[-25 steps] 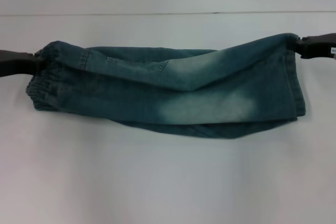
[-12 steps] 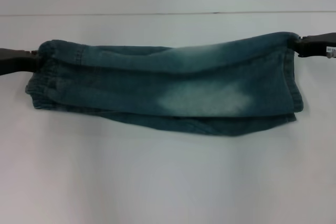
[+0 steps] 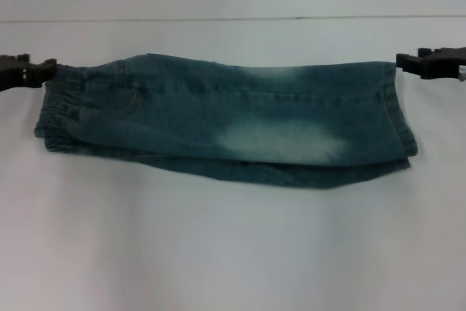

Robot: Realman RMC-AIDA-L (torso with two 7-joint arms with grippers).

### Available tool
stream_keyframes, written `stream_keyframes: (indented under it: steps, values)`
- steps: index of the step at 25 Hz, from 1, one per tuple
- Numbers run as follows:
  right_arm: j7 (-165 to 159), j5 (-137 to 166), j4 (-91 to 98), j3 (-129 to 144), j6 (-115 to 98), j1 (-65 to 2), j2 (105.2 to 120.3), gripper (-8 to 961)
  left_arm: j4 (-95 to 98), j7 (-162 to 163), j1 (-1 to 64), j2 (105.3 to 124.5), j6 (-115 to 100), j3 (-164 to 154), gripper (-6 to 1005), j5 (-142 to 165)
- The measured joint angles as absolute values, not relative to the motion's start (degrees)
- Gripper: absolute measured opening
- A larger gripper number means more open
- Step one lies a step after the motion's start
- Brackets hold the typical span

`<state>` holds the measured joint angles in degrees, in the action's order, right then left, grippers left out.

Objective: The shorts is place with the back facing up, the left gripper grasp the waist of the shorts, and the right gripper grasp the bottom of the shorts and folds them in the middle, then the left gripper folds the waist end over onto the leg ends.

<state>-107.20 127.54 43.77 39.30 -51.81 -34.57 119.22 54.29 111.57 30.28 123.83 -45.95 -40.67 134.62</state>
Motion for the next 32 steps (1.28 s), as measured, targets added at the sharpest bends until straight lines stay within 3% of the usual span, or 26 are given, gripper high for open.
stream_keyframes:
  steps: [10,18,23,32]
  values:
    - [-95.1,115.5,47.3,38.9,-66.8,-28.5,119.38,720,61.0,96.5,20.0,123.34,-65.1,-36.3,650,119.3]
    - [-88.2,111.1,48.8,38.7,-81.7,-24.3,119.43,871,59.0,86.2,16.3,123.63,-76.4,-29.6,936,118.9]
    - [-84.5,111.1,46.8,38.7,-87.1,-23.5,119.53,942,54.8,82.6,16.6,123.73,-71.5,-30.0,936,119.0]
    - [-84.1,111.1,43.8,39.2,-88.0,-23.5,119.66,937,46.7,75.9,20.2,123.17,-60.3,-32.4,937,119.5]
